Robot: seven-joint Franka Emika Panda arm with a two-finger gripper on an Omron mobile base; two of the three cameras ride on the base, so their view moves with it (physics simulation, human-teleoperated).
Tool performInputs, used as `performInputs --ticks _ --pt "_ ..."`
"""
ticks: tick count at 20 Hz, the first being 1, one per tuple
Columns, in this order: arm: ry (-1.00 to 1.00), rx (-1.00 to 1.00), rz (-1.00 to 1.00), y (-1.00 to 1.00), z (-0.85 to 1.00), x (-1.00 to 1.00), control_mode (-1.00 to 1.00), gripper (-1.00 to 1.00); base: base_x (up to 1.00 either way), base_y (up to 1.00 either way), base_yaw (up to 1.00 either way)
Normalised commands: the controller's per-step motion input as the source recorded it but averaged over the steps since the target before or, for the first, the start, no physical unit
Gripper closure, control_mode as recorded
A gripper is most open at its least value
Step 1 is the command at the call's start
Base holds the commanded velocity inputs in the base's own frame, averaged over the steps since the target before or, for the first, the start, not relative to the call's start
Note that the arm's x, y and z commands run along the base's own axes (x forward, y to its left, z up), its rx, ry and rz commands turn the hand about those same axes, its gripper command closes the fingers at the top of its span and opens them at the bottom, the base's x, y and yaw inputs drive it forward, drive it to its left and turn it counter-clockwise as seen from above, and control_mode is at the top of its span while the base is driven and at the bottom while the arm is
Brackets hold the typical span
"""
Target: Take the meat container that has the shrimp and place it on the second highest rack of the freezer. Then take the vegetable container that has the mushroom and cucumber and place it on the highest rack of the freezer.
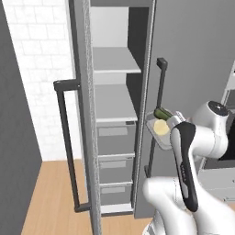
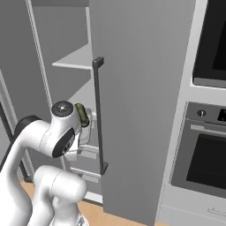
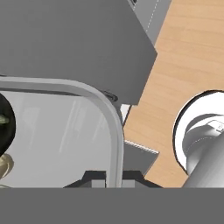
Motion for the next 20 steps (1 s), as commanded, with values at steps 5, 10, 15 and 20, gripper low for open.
performInputs --ticks 5,10,15,20 --pt "0.0 0.0 0.0 0.0 0.0 0.0 1.0 1.0 0.08 0.56 0.0" --pt "0.0 0.0 0.0 0.0 0.01 0.05 -1.0 1.0 0.13 0.03 0.0" --pt "-0.09 0.0 0.0 0.0 0.32 0.2 -1.0 1.0 0.0 0.0 0.0" --pt "-0.16 0.0 0.0 0.14 0.6 0.17 -1.0 1.0 0.0 0.0 0.0"
